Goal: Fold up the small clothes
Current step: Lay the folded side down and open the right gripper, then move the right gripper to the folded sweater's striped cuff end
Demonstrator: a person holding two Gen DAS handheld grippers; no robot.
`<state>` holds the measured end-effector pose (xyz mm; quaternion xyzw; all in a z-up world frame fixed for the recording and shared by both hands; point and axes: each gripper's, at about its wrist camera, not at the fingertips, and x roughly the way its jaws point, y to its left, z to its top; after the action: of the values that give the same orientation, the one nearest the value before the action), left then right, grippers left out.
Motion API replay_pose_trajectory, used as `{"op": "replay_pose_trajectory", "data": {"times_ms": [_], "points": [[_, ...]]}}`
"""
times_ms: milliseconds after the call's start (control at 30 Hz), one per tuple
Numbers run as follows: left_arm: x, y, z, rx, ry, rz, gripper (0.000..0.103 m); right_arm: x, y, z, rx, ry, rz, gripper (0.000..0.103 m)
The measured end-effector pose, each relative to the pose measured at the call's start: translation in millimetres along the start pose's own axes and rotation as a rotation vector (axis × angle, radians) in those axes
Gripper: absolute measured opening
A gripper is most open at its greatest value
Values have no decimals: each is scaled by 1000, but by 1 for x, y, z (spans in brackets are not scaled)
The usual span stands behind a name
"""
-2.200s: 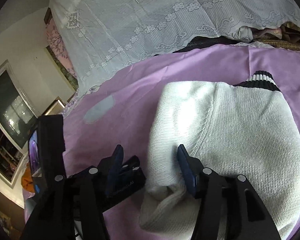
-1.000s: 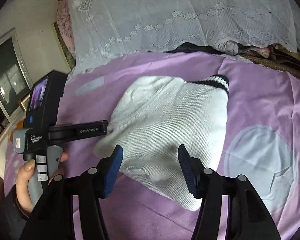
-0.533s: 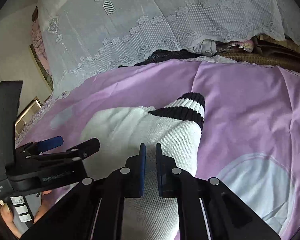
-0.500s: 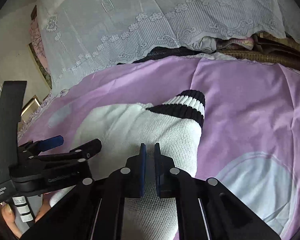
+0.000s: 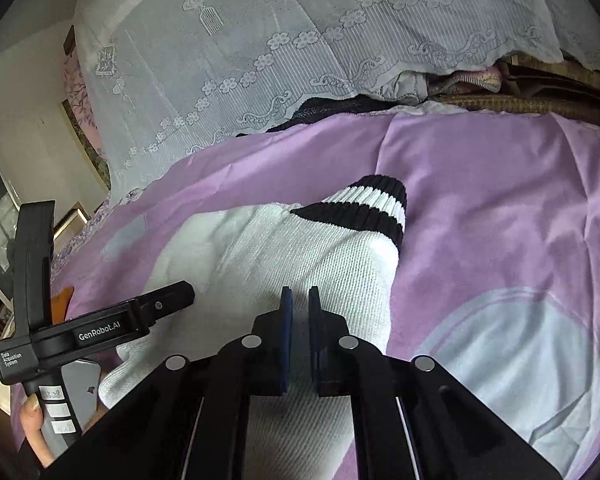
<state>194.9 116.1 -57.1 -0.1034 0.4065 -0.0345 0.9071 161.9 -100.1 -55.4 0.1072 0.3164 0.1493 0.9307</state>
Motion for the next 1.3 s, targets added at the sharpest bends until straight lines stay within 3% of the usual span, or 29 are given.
{"op": "replay_pose_trajectory", "data": {"times_ms": [300,467,633,800,967,1067,1100,1133,1200,1300], "points": [[-15,11,-19,-14,11,33,99,-44,10,-22,-53,-22,-21,12],[-17,8,-35,6,9,75,99,-45,6,-40,-62,8,-34,15],[-17,-7,-43,91,-31,166,99,-38,10,-52,-116,27,-74,16],[-22,-21,-51,176,-89,268,99,-38,5,-54,-93,34,-56,16],[-26,-21,-53,184,-98,278,99,-40,8,-57,-108,34,-72,20],[-29,-18,-53,173,-97,257,99,-41,8,-58,-116,34,-47,45],[-29,-16,-54,167,-98,254,99,-41,10,-58,-120,37,-55,84],[-30,-15,-54,159,-98,252,99,-36,8,-60,-111,67,-98,97],[-32,-10,-54,142,-92,227,99,-28,-4,-60,-48,121,-77,96],[-34,-7,-53,119,-91,197,99,-33,-23,-60,53,102,14,95]]}}
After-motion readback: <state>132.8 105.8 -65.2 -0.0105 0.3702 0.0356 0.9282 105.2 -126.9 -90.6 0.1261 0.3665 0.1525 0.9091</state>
